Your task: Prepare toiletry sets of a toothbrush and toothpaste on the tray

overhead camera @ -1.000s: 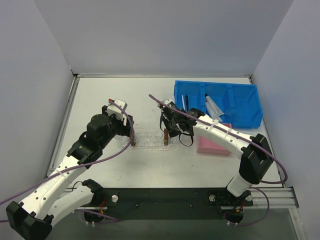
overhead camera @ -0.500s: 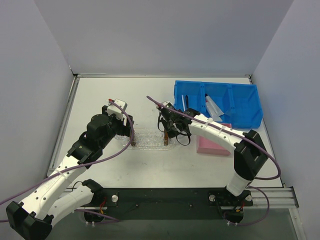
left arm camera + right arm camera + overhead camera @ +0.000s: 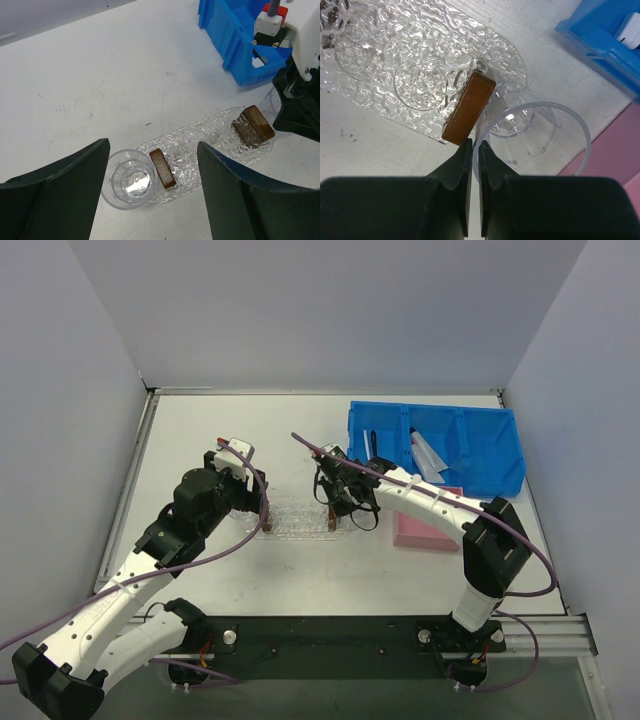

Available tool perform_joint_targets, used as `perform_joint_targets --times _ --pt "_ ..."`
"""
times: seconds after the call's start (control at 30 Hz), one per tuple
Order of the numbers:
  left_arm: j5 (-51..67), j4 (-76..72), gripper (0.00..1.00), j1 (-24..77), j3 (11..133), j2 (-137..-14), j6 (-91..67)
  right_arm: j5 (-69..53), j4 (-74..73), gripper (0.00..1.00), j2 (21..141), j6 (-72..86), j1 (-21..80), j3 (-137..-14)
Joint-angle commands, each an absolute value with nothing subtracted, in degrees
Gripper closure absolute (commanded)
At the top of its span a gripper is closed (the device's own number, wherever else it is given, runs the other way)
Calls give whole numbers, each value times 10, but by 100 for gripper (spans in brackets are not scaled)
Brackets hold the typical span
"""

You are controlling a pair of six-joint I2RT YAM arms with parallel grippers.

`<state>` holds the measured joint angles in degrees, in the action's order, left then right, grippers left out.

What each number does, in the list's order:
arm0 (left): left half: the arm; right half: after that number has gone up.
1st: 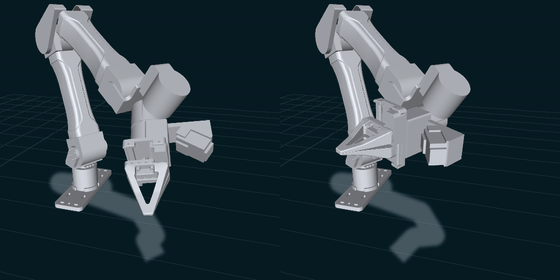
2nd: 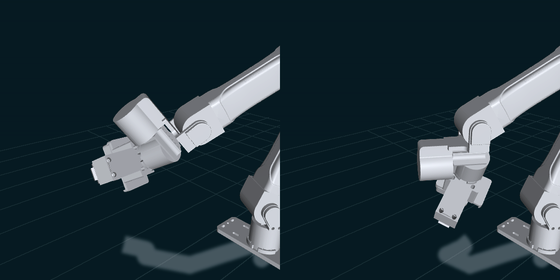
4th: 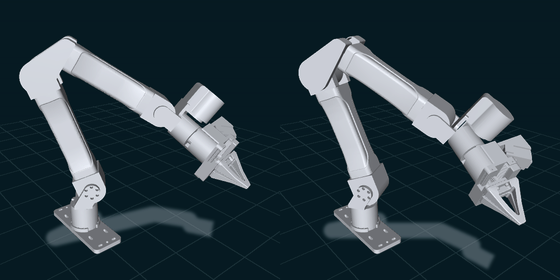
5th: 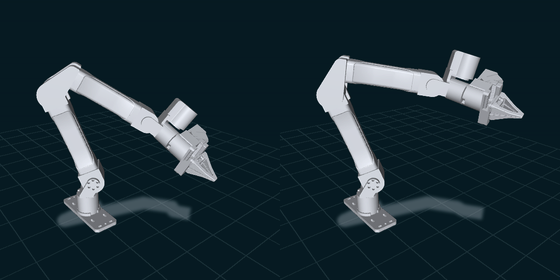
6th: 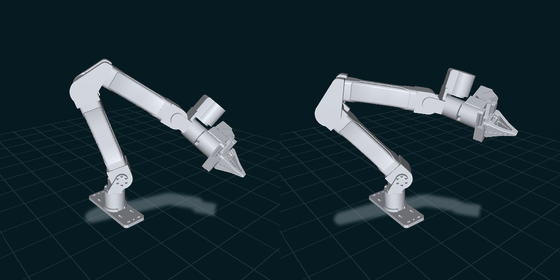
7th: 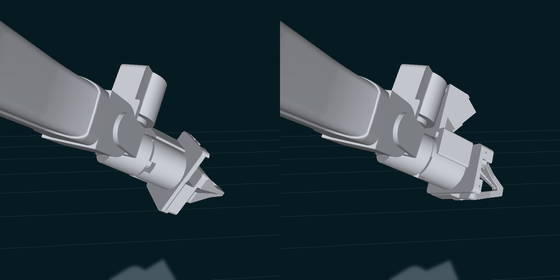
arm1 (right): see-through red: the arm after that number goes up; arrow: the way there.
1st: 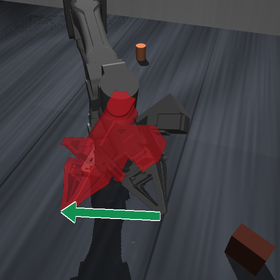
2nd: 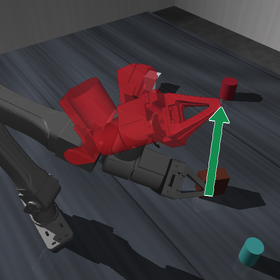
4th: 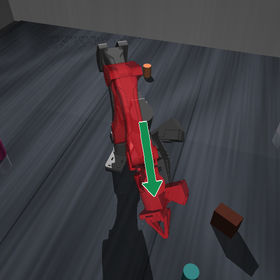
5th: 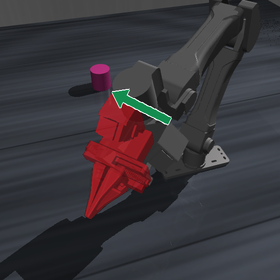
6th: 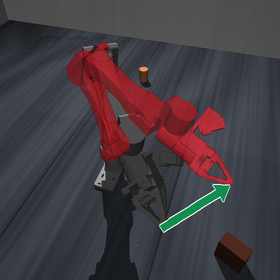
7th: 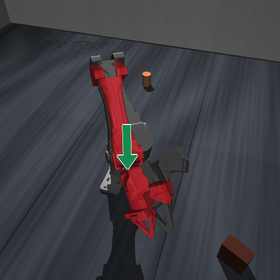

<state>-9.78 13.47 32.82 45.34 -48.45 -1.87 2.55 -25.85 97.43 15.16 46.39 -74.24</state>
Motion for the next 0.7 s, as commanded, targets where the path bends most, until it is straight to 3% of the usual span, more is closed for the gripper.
perform_joint_targets --times 0.0,0.67 --pt "-95 127 19 324 463 -483 -16 30 -254 100 980 158 457 -744" --pt "-92 127 19 324 463 -486 -17 20 -256 100 998 165 449 -746"
